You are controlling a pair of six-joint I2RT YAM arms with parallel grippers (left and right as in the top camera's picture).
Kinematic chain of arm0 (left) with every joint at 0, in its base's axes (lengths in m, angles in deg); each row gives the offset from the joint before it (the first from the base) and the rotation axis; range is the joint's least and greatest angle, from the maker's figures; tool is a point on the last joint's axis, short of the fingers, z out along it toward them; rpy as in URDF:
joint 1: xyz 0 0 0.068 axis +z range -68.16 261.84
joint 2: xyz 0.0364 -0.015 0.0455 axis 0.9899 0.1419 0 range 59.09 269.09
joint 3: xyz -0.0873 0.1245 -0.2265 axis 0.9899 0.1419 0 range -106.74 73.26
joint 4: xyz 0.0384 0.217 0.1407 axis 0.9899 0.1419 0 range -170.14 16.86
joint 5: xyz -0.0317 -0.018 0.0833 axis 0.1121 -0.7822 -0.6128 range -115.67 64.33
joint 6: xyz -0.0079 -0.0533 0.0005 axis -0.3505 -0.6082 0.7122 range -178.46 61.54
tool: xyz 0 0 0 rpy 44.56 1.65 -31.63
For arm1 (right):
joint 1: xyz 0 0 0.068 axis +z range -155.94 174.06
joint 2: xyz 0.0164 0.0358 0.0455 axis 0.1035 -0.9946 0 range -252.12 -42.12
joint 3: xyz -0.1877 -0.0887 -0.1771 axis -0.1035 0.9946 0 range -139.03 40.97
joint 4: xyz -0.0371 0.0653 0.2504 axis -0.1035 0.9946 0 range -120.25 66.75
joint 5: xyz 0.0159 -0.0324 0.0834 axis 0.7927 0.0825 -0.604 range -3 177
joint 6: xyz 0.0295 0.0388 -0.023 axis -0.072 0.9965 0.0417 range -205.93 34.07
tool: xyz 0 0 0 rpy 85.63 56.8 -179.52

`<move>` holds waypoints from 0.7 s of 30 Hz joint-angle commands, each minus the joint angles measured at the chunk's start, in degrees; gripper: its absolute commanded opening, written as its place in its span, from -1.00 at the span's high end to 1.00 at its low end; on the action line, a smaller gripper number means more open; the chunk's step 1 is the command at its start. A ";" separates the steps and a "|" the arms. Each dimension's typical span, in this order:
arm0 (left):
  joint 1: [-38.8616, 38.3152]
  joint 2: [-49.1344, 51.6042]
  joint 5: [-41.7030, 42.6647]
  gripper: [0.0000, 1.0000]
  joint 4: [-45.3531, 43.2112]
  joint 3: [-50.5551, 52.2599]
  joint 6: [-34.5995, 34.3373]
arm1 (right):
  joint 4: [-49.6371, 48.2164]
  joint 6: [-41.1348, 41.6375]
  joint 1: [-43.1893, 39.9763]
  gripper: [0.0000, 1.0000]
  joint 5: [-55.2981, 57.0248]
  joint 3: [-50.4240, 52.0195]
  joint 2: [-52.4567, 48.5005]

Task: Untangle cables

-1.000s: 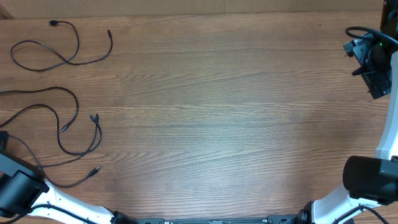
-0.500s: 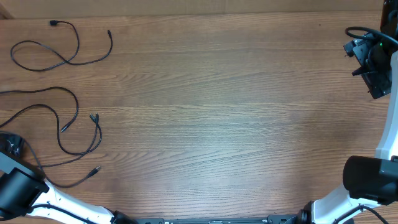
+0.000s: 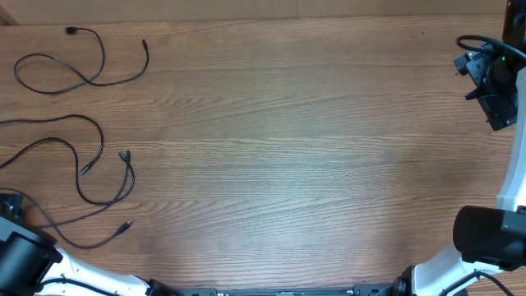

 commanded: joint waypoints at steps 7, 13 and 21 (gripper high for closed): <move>4.76 2.56 -2.38 0.92 6.51 -3.23 4.11 | -0.31 -0.22 0.09 -1.00 1.01 0.24 0.39; 3.39 2.34 -4.00 0.92 9.81 -10.99 4.83 | -0.31 -0.22 0.09 -1.00 1.01 0.24 0.39; 1.81 2.38 -3.39 0.50 8.59 -13.22 5.09 | -0.31 -0.22 0.09 -1.00 1.01 0.24 0.39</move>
